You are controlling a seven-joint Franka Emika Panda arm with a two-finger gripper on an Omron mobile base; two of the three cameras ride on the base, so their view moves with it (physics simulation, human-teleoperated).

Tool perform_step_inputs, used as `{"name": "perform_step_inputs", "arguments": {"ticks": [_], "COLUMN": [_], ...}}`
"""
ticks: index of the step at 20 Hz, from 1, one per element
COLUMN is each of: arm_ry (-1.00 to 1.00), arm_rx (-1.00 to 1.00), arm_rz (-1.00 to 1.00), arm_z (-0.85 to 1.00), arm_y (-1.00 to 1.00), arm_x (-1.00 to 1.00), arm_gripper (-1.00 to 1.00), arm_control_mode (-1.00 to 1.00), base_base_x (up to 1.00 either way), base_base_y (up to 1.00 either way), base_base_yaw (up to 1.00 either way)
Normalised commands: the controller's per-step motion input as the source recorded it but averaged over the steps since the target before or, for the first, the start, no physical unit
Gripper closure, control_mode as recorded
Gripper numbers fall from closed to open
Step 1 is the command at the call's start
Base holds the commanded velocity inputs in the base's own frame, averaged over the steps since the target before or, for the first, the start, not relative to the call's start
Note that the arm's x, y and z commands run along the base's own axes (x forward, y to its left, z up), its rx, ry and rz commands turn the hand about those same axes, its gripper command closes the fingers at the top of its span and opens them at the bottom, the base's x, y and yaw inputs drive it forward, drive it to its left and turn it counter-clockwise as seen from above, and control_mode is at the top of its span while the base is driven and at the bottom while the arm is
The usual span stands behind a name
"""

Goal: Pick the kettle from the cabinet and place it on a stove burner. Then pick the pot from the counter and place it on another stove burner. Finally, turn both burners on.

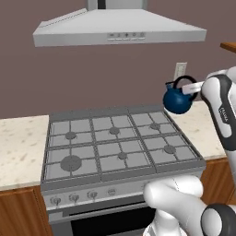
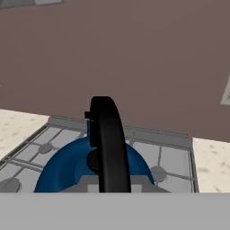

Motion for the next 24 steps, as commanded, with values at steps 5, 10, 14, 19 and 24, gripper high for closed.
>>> {"name": "perform_step_inputs", "arguments": {"ticks": [5, 10, 14, 19, 24], "arm_ry": [-0.02, -0.02, -0.02, 0.00, -0.01], "arm_rx": [-0.02, -0.10, -0.10, -0.07, -0.05], "arm_rz": [0.12, 0.13, 0.18, 0.21, 0.21], "arm_z": [-0.20, -0.23, -0.30, -0.32, -0.27], "arm_y": [-0.02, -0.01, -0.03, -0.05, -0.09], "arm_x": [0.28, 0.42, 0.41, 0.42, 0.46], "arm_gripper": [1.00, 1.00, 1.00, 1.00, 1.00], "arm_control_mode": [-1.00, -1.00, -1.00, -1.00, -1.00], "base_base_x": [0.00, 0.00, 0.00, 0.00, 0.00], "base_base_y": [0.00, 0.00, 0.00, 0.00, 0.00], "base_base_yaw": [0.00, 0.00, 0.00, 0.00, 0.00]}}
